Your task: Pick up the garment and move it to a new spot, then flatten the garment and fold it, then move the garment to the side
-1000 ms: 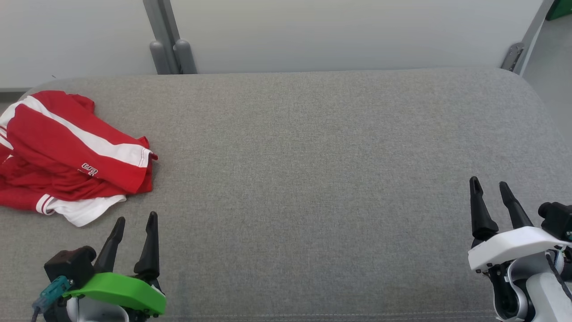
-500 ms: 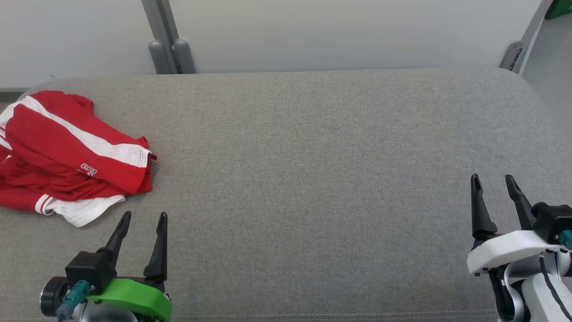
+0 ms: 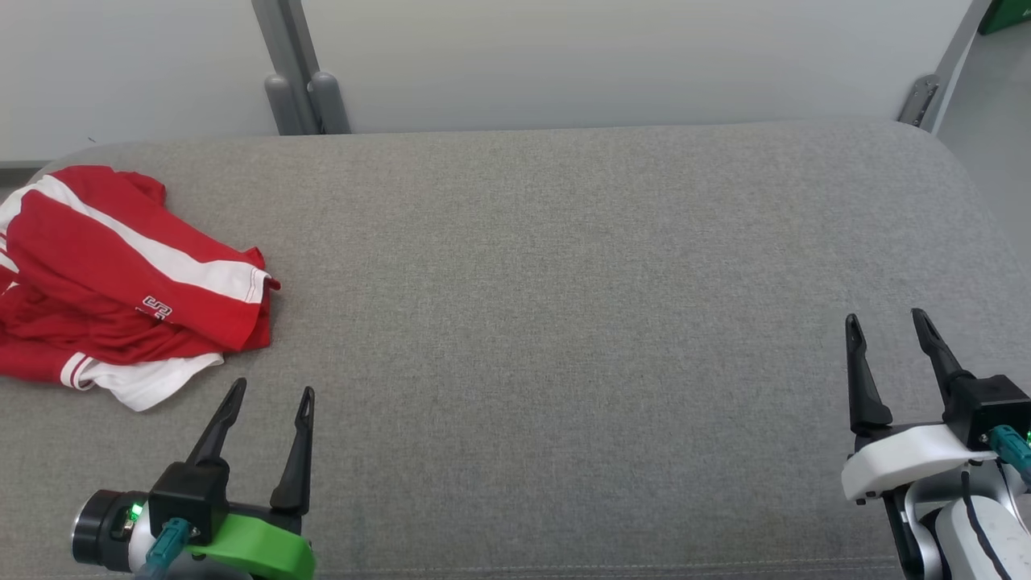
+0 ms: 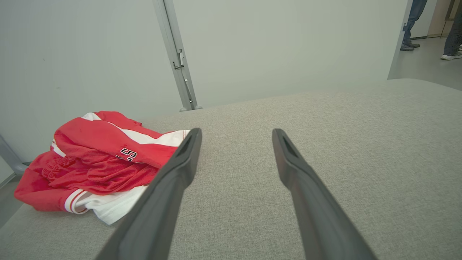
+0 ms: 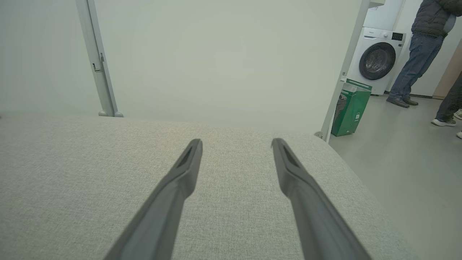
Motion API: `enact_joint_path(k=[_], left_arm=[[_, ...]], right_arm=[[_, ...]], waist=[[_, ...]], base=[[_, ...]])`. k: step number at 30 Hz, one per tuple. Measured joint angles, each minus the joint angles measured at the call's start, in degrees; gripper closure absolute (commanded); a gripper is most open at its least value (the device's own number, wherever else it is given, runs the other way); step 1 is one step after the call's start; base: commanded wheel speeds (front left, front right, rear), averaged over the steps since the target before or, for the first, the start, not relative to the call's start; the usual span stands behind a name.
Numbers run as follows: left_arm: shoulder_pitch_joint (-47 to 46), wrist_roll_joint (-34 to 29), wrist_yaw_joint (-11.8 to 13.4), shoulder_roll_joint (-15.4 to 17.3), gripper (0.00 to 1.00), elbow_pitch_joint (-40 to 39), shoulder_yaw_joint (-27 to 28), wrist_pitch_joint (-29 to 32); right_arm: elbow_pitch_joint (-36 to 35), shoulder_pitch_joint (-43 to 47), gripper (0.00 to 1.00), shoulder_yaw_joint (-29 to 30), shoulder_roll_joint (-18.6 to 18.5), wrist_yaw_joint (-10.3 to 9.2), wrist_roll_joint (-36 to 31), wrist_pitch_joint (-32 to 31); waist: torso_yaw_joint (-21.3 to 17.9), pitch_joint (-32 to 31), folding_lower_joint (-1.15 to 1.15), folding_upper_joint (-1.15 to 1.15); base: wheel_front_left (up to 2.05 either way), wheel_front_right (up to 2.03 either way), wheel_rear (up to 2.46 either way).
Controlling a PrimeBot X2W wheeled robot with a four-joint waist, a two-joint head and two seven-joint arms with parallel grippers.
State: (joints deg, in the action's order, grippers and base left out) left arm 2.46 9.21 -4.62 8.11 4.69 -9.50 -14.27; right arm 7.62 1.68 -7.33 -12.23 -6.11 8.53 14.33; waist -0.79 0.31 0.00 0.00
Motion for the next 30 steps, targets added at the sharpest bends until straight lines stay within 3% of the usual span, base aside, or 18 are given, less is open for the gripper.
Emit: enact_joint_path(k=[30], left_arm=[[0.84, 3.76, -1.52, -2.59, 0.00, 2.52, 3.54, -0.15]], right_arm=[[0.18, 0.89, 0.00, 2.16, 1.03, 1.05, 0.04, 0.01]], waist=[[0.26, -0.24, 0.00, 0.00]], base=[[0.00, 0.00, 0.00]])
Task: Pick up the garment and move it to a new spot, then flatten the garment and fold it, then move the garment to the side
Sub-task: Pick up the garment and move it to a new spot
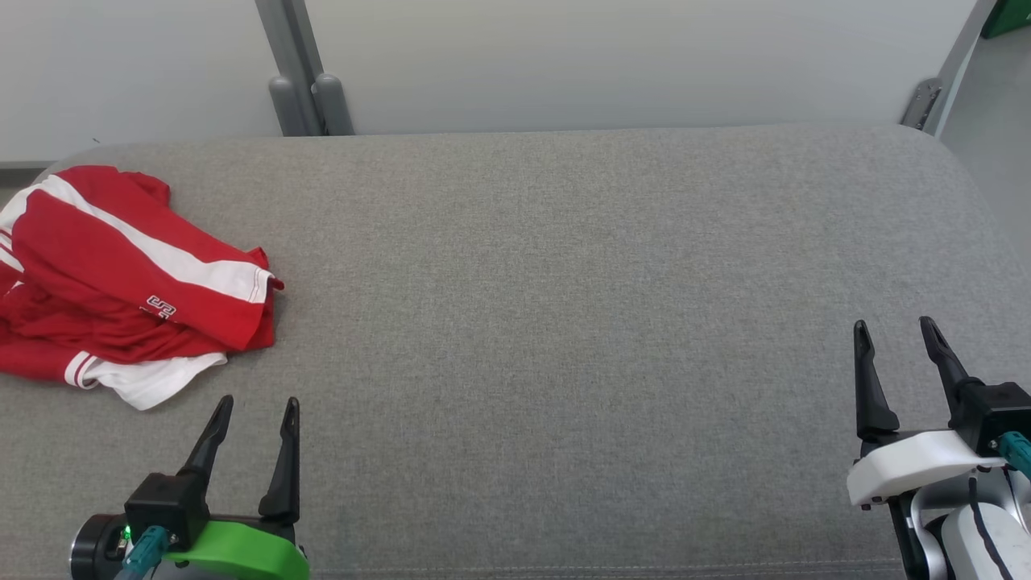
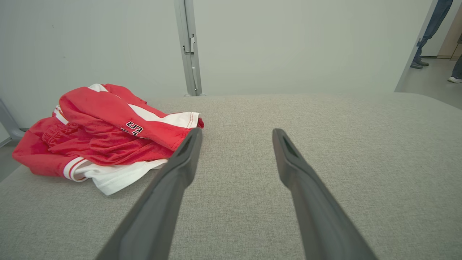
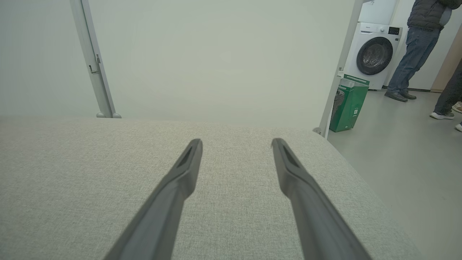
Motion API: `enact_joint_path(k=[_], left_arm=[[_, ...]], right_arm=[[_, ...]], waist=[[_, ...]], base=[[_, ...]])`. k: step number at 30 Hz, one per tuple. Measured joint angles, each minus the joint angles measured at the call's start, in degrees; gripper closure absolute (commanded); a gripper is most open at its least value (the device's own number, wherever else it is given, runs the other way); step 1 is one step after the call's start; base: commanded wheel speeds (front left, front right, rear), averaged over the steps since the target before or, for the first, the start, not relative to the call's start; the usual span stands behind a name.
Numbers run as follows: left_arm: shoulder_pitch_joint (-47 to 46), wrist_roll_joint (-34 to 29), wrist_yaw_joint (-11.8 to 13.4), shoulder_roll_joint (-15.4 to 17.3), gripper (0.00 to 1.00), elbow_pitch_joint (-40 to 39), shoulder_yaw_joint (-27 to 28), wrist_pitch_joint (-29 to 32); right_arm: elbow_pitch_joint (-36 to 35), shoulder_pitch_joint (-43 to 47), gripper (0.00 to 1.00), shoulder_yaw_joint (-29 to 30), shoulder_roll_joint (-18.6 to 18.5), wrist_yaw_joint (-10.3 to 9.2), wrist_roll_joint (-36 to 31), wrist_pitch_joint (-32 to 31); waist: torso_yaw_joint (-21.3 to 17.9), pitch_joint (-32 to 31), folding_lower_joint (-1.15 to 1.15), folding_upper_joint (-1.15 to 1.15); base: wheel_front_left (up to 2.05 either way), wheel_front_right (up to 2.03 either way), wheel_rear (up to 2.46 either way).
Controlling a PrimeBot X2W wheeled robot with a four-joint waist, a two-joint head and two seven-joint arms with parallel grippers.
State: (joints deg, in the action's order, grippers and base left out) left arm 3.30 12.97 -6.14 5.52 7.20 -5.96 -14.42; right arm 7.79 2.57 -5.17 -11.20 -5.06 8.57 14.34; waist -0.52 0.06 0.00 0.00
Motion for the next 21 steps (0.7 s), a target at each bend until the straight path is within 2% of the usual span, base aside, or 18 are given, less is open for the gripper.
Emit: enact_joint_path(k=[11, 21], left_arm=[[-0.14, -0.22, -0.49, -0.34, 0.00, 0.29, -0.62, -0.01], [-0.37, -0.52, -0.76, -0.63, 0.00, 1.25, -0.14, 0.00]], right_arm=[[-0.09, 0.32, 0.00, 1.65, 0.19, 0.00, -0.01, 0.00], [-0.09, 0.32, 0.00, 1.68, 0.22, 0.64, -0.58, 0.00]], waist=[[1.40, 0.24, 0.00, 0.00], [6.10, 0.18, 0.00, 0.00]], base=[[0.00, 0.00, 0.00], [0.00, 0.00, 0.00]])
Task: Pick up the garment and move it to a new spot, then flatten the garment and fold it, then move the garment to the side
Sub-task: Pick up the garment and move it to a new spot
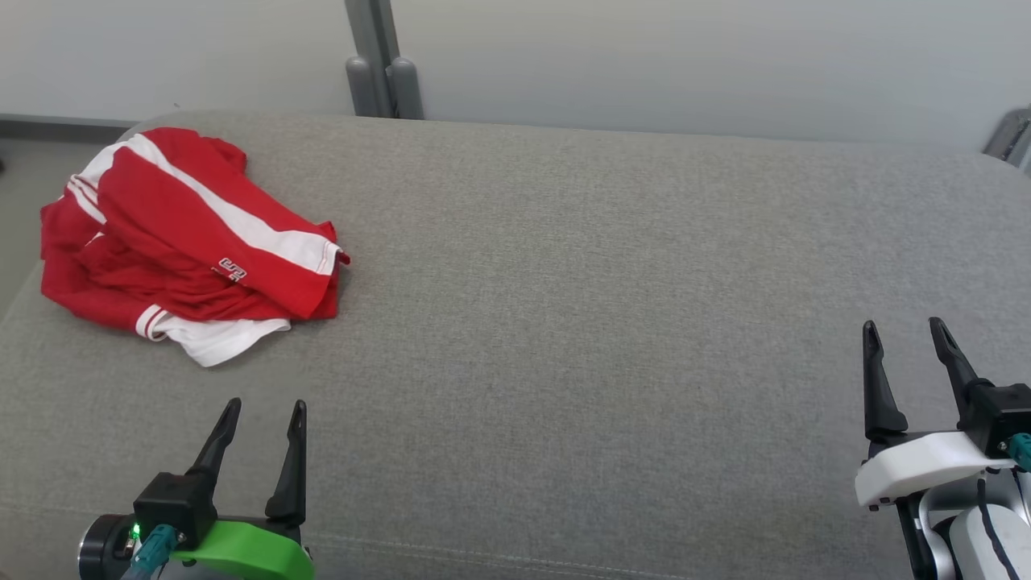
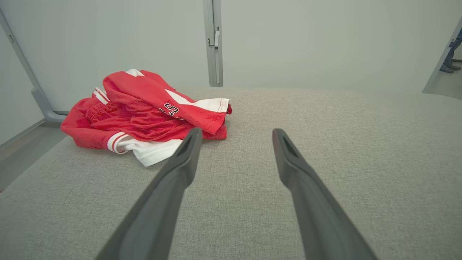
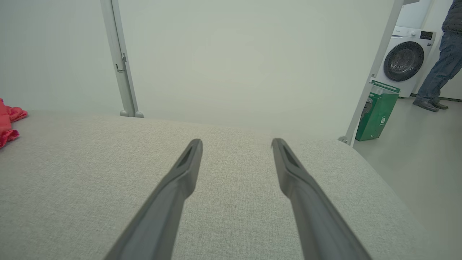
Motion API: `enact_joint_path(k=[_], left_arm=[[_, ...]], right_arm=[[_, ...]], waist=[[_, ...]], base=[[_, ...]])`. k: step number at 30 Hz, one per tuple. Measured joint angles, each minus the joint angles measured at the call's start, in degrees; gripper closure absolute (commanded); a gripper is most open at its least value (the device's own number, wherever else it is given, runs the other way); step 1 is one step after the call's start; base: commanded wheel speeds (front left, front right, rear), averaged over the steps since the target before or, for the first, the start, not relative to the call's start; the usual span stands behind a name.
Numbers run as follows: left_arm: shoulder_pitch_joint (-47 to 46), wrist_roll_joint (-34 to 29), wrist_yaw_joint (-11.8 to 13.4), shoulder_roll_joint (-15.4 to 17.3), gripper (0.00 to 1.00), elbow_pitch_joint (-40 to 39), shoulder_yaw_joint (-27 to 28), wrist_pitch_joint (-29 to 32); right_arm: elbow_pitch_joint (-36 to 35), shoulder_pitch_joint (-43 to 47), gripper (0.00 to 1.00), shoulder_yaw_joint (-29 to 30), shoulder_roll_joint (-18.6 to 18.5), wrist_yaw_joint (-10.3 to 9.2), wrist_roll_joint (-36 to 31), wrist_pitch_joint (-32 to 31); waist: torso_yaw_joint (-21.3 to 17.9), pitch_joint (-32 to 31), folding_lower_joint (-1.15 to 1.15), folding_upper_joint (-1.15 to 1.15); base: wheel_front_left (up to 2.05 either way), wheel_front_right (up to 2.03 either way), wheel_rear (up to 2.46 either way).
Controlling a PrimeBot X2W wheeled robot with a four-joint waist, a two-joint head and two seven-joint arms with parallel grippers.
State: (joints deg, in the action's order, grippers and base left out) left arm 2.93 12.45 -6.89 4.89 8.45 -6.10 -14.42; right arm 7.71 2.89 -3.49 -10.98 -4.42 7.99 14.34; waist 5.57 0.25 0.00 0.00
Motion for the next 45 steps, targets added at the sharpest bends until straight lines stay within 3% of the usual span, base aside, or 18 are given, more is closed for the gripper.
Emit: enact_joint_path(k=[26, 38, 45], left_arm=[[0.37, -0.64, -0.16, 0.14, 0.00, 1.93, 2.01, 0.00], [1.64, -0.44, -0.16, 0.18, 0.00, 1.56, 3.75, 0.00], [1.44, 2.93, -0.21, -0.32, 0.00, 0.60, 6.08, 0.00]], right_arm=[[1.66, 0.01, 0.00, -1.04, 2.15, 2.09, -0.59, 0.00], [2.05, 0.01, 0.00, -2.07, 2.87, 2.90, -1.24, 0.00], [1.69, 0.01, 0.00, -2.01, 2.75, 2.92, -1.98, 0.00]], waist=[[17.31, -2.49, 0.00, 0.00], [18.22, -2.94, 0.00, 0.00], [17.61, -1.13, 0.00, 0.00]], base=[[0.00, 0.00, 0.00], [0.00, 0.00, 0.00], [0.00, 0.00, 0.00]])
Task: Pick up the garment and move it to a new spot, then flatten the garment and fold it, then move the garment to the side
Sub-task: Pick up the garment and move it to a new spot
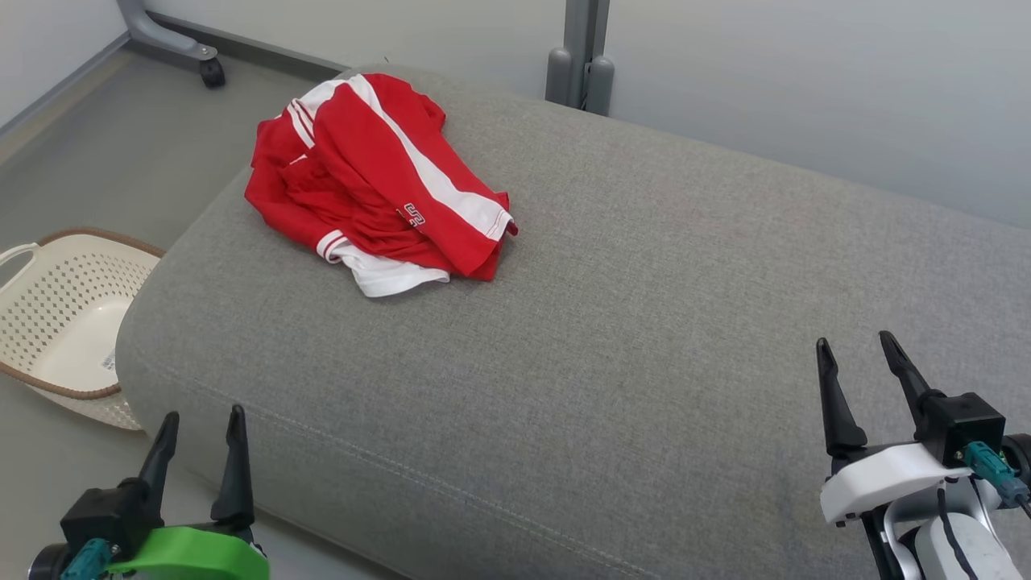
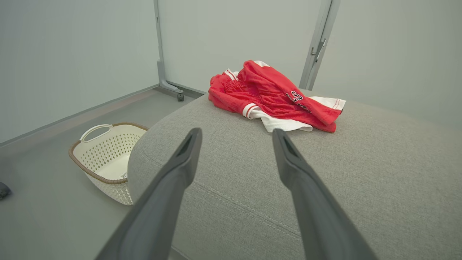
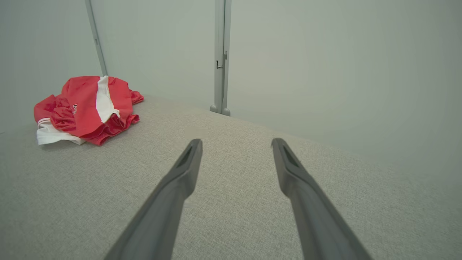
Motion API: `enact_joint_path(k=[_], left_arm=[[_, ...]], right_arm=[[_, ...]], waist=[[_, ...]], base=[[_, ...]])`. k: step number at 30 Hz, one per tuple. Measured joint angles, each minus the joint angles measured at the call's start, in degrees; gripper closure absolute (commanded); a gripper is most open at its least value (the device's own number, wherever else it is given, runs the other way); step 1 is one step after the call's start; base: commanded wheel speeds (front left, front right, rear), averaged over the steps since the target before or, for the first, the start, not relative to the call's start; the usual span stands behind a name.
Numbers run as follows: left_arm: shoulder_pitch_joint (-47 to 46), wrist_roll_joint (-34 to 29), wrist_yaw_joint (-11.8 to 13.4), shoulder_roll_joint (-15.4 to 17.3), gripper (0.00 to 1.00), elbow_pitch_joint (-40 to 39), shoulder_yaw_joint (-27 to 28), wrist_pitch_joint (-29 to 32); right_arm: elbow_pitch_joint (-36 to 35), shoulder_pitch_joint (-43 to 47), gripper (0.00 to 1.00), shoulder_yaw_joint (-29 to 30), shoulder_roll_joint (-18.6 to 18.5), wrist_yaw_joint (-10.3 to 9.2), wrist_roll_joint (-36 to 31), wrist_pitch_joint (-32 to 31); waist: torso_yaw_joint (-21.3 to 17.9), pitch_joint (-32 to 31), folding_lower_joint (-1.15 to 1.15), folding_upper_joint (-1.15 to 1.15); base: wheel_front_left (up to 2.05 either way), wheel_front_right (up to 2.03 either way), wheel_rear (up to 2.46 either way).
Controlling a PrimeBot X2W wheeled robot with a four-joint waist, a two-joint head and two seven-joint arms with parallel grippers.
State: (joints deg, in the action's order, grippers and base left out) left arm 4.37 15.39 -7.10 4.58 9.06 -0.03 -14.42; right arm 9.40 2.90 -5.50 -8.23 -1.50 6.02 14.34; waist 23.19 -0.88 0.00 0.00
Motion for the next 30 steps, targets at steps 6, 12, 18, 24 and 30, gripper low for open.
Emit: enact_joint_path(k=[6, 12, 18, 24, 30], left_arm=[[-5.26, 7.79, -0.01, -0.82, 0.00, -0.52, 3.00, -0.01], [-10.91, 12.98, -0.01, -0.82, 0.00, -1.26, 3.27, -0.01], [-18.89, 24.28, -0.01, -0.09, 0.00, -1.87, 2.67, 1.80], [-26.76, 31.11, -0.01, 2.77, 0.00, 0.20, 5.84, 5.00], [-34.53, 38.33, -0.01, 1.81, 0.00, 6.37, 7.89, 9.50]], right_arm=[[-1.03, -1.41, 0.00, -0.15, -1.86, 0.49, -1.60, 0.00], [-2.11, -4.43, 0.00, -0.13, -4.21, 0.99, -3.05, 0.00], [-3.19, -7.76, 0.00, -0.19, -5.60, 1.52, -3.64, 0.01], [-4.77, -11.69, 0.00, -0.66, -6.42, 2.01, -4.83, -0.03], [-5.70, -14.58, 0.00, -0.40, -7.93, 2.09, -6.23, -0.29]], waist=[[-0.61, 3.99, 0.00, 0.00], [-1.18, 7.58, 0.00, 0.00], [-2.08, 12.18, 0.00, 0.00], [-3.34, 16.92, 0.00, 0.00], [-4.87, 21.63, 0.00, 0.00]], base=[[0.00, 0.00, 0.00], [0.00, 0.00, 0.00], [0.00, 0.00, 0.00], [0.00, 0.00, 0.00], [0.00, 0.00, 0.00]])
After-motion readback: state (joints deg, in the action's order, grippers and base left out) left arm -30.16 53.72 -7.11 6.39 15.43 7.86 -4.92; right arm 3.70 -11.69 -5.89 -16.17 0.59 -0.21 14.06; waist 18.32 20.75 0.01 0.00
